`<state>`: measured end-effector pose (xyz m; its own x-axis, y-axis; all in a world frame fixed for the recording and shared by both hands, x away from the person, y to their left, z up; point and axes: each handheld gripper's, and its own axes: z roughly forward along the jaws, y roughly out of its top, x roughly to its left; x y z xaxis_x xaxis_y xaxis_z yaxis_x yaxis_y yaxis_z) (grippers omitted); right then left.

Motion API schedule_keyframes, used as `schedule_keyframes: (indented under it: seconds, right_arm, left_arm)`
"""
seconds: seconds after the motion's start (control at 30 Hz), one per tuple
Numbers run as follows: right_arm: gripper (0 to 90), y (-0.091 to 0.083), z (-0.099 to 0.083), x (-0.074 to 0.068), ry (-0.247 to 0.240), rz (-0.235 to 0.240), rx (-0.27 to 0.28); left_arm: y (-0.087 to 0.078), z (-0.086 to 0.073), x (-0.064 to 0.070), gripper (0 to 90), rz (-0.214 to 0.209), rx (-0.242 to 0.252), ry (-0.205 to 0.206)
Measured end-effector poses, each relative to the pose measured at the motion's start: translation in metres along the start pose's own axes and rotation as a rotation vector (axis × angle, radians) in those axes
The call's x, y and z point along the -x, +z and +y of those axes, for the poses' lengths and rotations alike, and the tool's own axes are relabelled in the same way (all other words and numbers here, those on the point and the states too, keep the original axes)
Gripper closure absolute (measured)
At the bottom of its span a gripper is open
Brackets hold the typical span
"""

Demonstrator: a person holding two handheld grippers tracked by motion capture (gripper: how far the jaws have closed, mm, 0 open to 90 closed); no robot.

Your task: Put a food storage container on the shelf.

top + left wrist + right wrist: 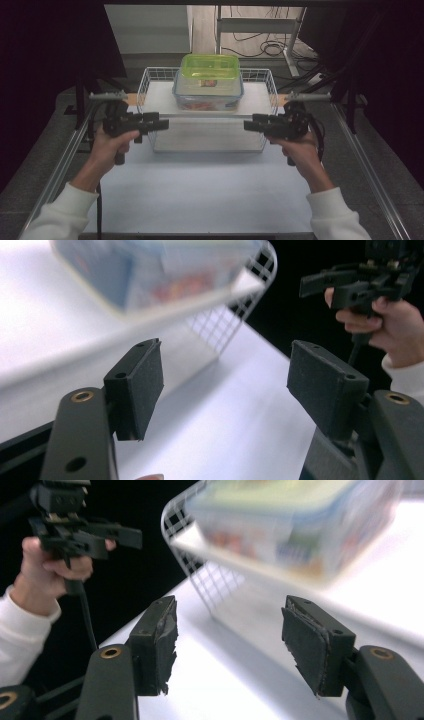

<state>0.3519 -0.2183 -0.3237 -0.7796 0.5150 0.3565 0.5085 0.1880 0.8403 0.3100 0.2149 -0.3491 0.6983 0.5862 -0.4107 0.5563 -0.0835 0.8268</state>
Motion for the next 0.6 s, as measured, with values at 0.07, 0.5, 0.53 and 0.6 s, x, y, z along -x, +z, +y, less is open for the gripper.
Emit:
schedule_keyframes:
  seconds: [0.07,0.5,0.53,0.6]
  right_arm:
    - [37.8,0.001,-0.018,-0.002,-0.003,-0.008,-0.011]
    - [35.1,0.006,-0.114,0.007,-0.013,-0.100,-0.178]
    - [35.1,0.006,-0.117,0.009,-0.006,-0.105,-0.180]
    - [34.8,0.009,-0.123,0.014,0.014,-0.106,-0.188]
  left_arm:
    - [0.001,-0.018,0.003,30.4,0.004,-0.013,0.003]
    - [0.023,-0.109,-0.001,30.3,0.077,-0.127,-0.021]
    - [0.025,-0.112,-0.001,30.3,0.082,-0.137,-0.025]
    - [0.030,-0.115,-0.001,30.1,0.092,-0.154,-0.020]
